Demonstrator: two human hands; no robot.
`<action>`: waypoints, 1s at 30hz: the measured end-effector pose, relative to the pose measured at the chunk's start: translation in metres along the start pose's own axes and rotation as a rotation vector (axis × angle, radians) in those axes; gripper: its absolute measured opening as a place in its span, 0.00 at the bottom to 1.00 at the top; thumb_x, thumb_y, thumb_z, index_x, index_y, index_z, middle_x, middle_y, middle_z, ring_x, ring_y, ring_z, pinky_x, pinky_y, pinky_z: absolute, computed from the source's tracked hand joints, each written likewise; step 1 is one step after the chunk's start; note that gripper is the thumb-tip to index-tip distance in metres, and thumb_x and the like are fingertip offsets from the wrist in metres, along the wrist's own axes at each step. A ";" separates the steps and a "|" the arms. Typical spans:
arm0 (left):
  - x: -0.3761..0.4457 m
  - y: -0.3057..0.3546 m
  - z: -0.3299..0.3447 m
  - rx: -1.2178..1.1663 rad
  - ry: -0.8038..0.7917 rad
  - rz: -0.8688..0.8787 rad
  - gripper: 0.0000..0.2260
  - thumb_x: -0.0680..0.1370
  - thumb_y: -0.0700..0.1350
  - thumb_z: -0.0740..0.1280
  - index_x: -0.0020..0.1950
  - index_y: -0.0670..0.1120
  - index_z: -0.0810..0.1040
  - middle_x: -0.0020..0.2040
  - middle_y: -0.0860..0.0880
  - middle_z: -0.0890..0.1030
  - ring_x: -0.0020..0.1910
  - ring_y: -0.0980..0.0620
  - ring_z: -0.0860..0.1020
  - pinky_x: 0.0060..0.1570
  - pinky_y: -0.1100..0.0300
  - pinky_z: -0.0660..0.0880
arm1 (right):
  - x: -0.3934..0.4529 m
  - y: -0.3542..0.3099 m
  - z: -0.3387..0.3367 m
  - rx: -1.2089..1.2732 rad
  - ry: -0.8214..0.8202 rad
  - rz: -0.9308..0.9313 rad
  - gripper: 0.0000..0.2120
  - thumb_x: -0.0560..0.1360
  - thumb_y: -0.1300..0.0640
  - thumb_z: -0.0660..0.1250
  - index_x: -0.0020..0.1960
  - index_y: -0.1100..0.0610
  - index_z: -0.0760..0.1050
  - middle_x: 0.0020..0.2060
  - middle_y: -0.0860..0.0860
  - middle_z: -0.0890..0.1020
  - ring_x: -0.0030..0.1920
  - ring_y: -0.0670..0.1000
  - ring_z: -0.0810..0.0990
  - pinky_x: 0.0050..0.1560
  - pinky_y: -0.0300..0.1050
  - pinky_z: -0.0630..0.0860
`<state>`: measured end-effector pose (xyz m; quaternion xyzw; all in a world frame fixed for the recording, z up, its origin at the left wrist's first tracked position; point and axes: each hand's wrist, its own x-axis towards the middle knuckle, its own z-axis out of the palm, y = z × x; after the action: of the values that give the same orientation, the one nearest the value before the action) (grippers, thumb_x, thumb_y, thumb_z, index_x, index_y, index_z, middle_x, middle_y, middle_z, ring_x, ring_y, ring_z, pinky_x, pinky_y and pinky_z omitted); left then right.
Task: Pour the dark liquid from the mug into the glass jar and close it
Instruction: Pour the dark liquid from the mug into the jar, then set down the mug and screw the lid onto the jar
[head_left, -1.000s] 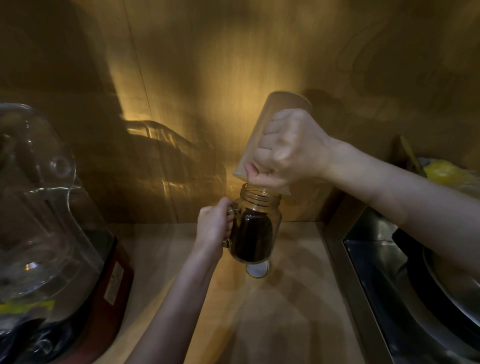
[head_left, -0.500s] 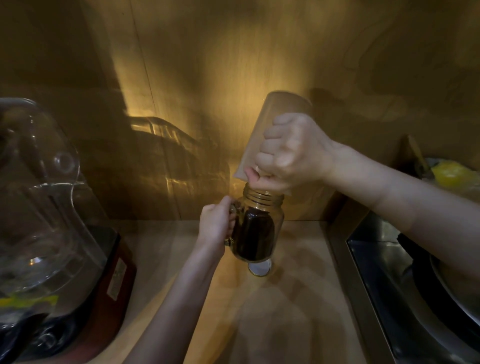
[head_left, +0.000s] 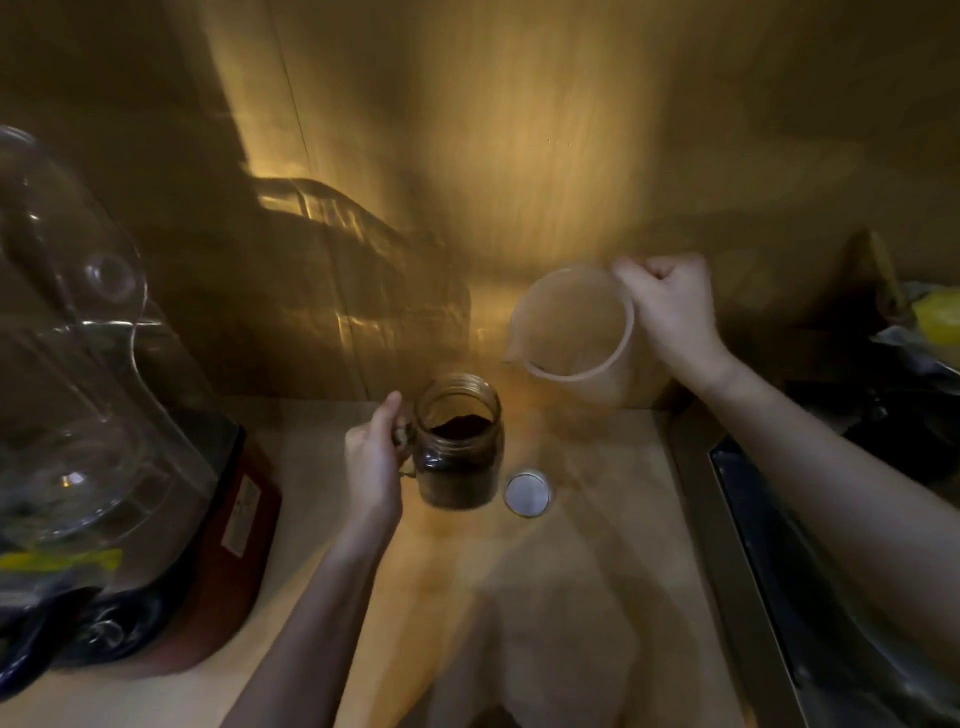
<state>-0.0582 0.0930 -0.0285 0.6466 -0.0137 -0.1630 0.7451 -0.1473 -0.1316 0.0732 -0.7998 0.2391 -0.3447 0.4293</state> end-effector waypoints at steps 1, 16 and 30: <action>0.004 -0.003 -0.003 -0.002 0.018 -0.004 0.13 0.76 0.49 0.63 0.36 0.42 0.77 0.32 0.47 0.77 0.33 0.54 0.76 0.38 0.57 0.70 | -0.001 0.012 0.003 0.041 0.004 0.070 0.16 0.69 0.49 0.64 0.32 0.61 0.74 0.28 0.56 0.68 0.32 0.52 0.67 0.35 0.49 0.63; 0.001 -0.088 0.010 0.204 0.155 -0.150 0.07 0.77 0.43 0.59 0.41 0.43 0.72 0.35 0.43 0.70 0.33 0.50 0.66 0.30 0.66 0.65 | -0.025 0.146 0.089 0.238 0.040 0.741 0.22 0.78 0.62 0.59 0.26 0.55 0.61 0.12 0.44 0.64 0.19 0.41 0.61 0.22 0.33 0.60; 0.016 -0.150 0.001 0.204 0.140 -0.368 0.19 0.75 0.37 0.60 0.23 0.40 0.70 0.20 0.48 0.67 0.20 0.58 0.65 0.22 0.67 0.62 | -0.038 0.188 0.150 0.206 -0.088 0.780 0.26 0.81 0.51 0.57 0.25 0.56 0.61 0.23 0.52 0.65 0.21 0.42 0.63 0.26 0.31 0.64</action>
<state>-0.0769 0.0712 -0.1761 0.7200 0.1396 -0.2487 0.6327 -0.0752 -0.1250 -0.1591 -0.6159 0.4702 -0.1436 0.6157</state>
